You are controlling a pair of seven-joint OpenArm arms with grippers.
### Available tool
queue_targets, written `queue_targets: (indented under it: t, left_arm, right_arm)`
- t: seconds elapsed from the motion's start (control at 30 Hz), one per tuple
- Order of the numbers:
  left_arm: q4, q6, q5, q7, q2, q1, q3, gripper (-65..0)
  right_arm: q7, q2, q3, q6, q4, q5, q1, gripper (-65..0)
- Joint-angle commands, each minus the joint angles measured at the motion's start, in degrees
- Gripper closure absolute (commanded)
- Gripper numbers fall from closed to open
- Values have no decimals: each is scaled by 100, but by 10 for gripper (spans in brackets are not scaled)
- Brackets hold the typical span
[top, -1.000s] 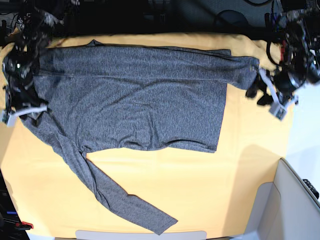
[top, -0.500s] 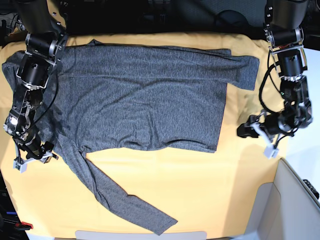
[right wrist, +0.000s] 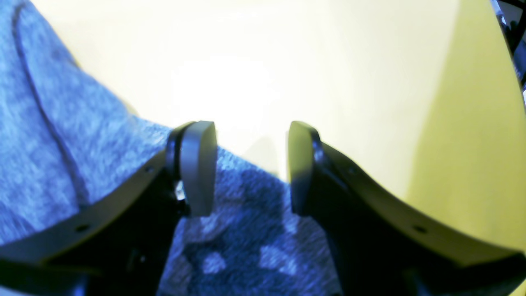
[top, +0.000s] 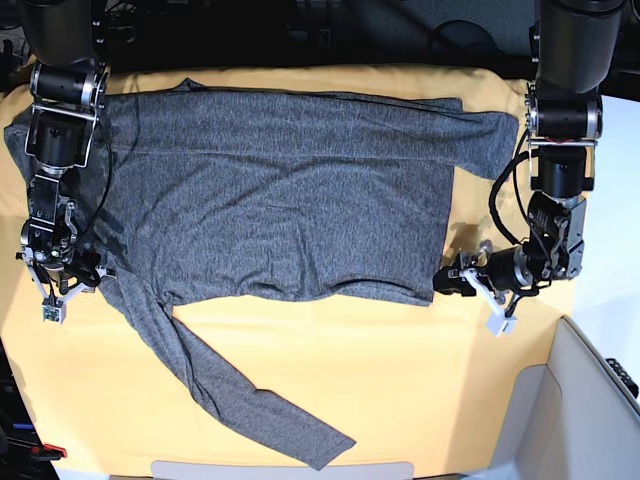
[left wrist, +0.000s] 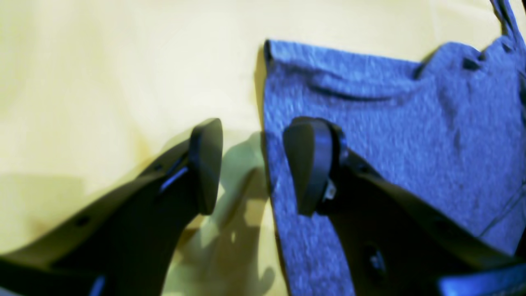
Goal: Fold the T-shirt properly
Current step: 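Move both grippers to the shirt's side edges near the hem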
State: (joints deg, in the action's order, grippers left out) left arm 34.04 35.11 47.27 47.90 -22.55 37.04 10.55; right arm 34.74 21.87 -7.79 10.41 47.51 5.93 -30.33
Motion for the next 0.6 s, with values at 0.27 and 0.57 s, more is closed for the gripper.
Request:
queue_targets:
  t: [0.27, 0.57]
  left_arm:
    - [29, 27, 51, -153, 246, 274, -4, -277]
    - [29, 10, -617, -548, 219, 274, -39, -277]
  right_arm:
    - [-41, -2, -25, 0, 212, -18, -84, -285]
    - [-41, -20, -25, 0, 845, -44, 329, -285]
